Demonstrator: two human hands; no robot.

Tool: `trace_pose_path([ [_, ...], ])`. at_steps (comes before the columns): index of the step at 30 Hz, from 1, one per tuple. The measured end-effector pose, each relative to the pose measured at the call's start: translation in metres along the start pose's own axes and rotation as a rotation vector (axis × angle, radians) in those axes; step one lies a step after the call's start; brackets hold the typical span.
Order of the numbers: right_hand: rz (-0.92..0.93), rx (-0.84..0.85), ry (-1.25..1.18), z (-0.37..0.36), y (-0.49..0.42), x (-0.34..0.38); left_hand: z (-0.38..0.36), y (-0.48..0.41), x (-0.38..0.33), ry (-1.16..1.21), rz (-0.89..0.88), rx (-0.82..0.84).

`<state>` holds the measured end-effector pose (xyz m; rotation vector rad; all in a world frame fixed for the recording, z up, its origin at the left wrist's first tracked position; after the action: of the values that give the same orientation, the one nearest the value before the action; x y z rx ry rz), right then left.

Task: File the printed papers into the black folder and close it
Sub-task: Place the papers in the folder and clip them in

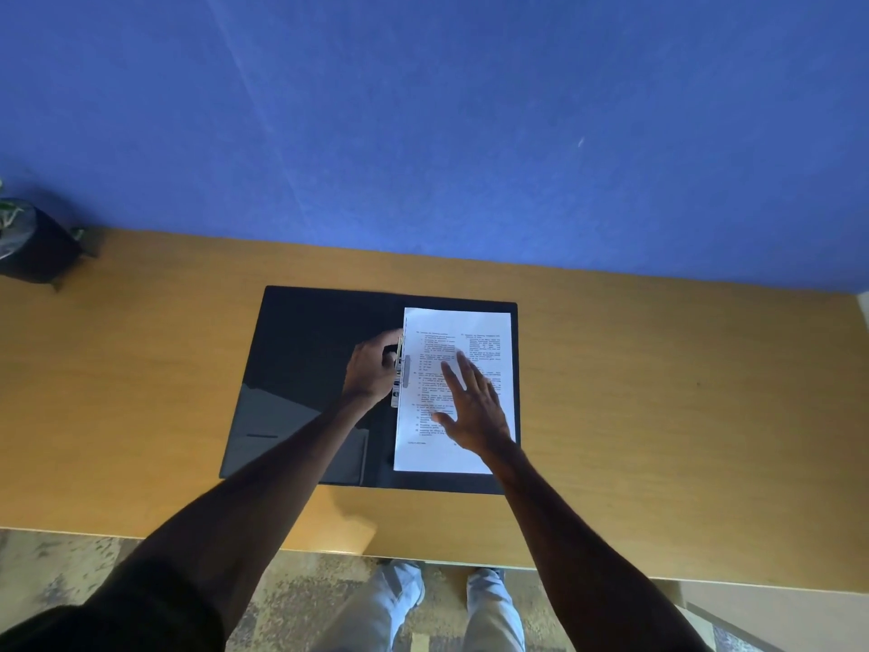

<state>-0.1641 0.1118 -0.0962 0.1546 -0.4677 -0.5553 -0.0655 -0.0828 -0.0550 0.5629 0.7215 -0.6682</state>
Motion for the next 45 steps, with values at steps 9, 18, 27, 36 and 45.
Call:
trace_pose_path([
  [9,-0.010,0.007,-0.016,-0.004,0.000,-0.003,0.011,0.001,0.004,0.014,-0.004,-0.097],
  [18,-0.019,0.026,-0.024,-0.009,-0.001,-0.007,0.009,0.042,0.006,0.042,-0.106,-0.103],
  [27,-0.005,0.011,-0.023,-0.013,-0.003,-0.010,-0.004,0.068,0.019,0.042,-0.064,-0.189],
  [36,-0.006,0.015,-0.017,-0.018,-0.004,-0.013,-0.022,0.064,0.043,0.025,0.065,-0.064],
  [45,0.009,-0.030,-0.043,-0.021,-0.003,-0.013,-0.035,0.064,0.066,-0.241,0.211,0.081],
])
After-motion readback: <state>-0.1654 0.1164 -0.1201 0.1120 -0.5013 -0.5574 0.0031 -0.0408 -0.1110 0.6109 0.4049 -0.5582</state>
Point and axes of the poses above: each hand's wrist, its own y-axis away from the middle knuckle, its own z-axis out of the back of the hand, x = y × z, the point moved 3 cm from there along -y, towards the middle knuckle, and after that the axes turned 3 degrees about x, right-handed, at the moved point
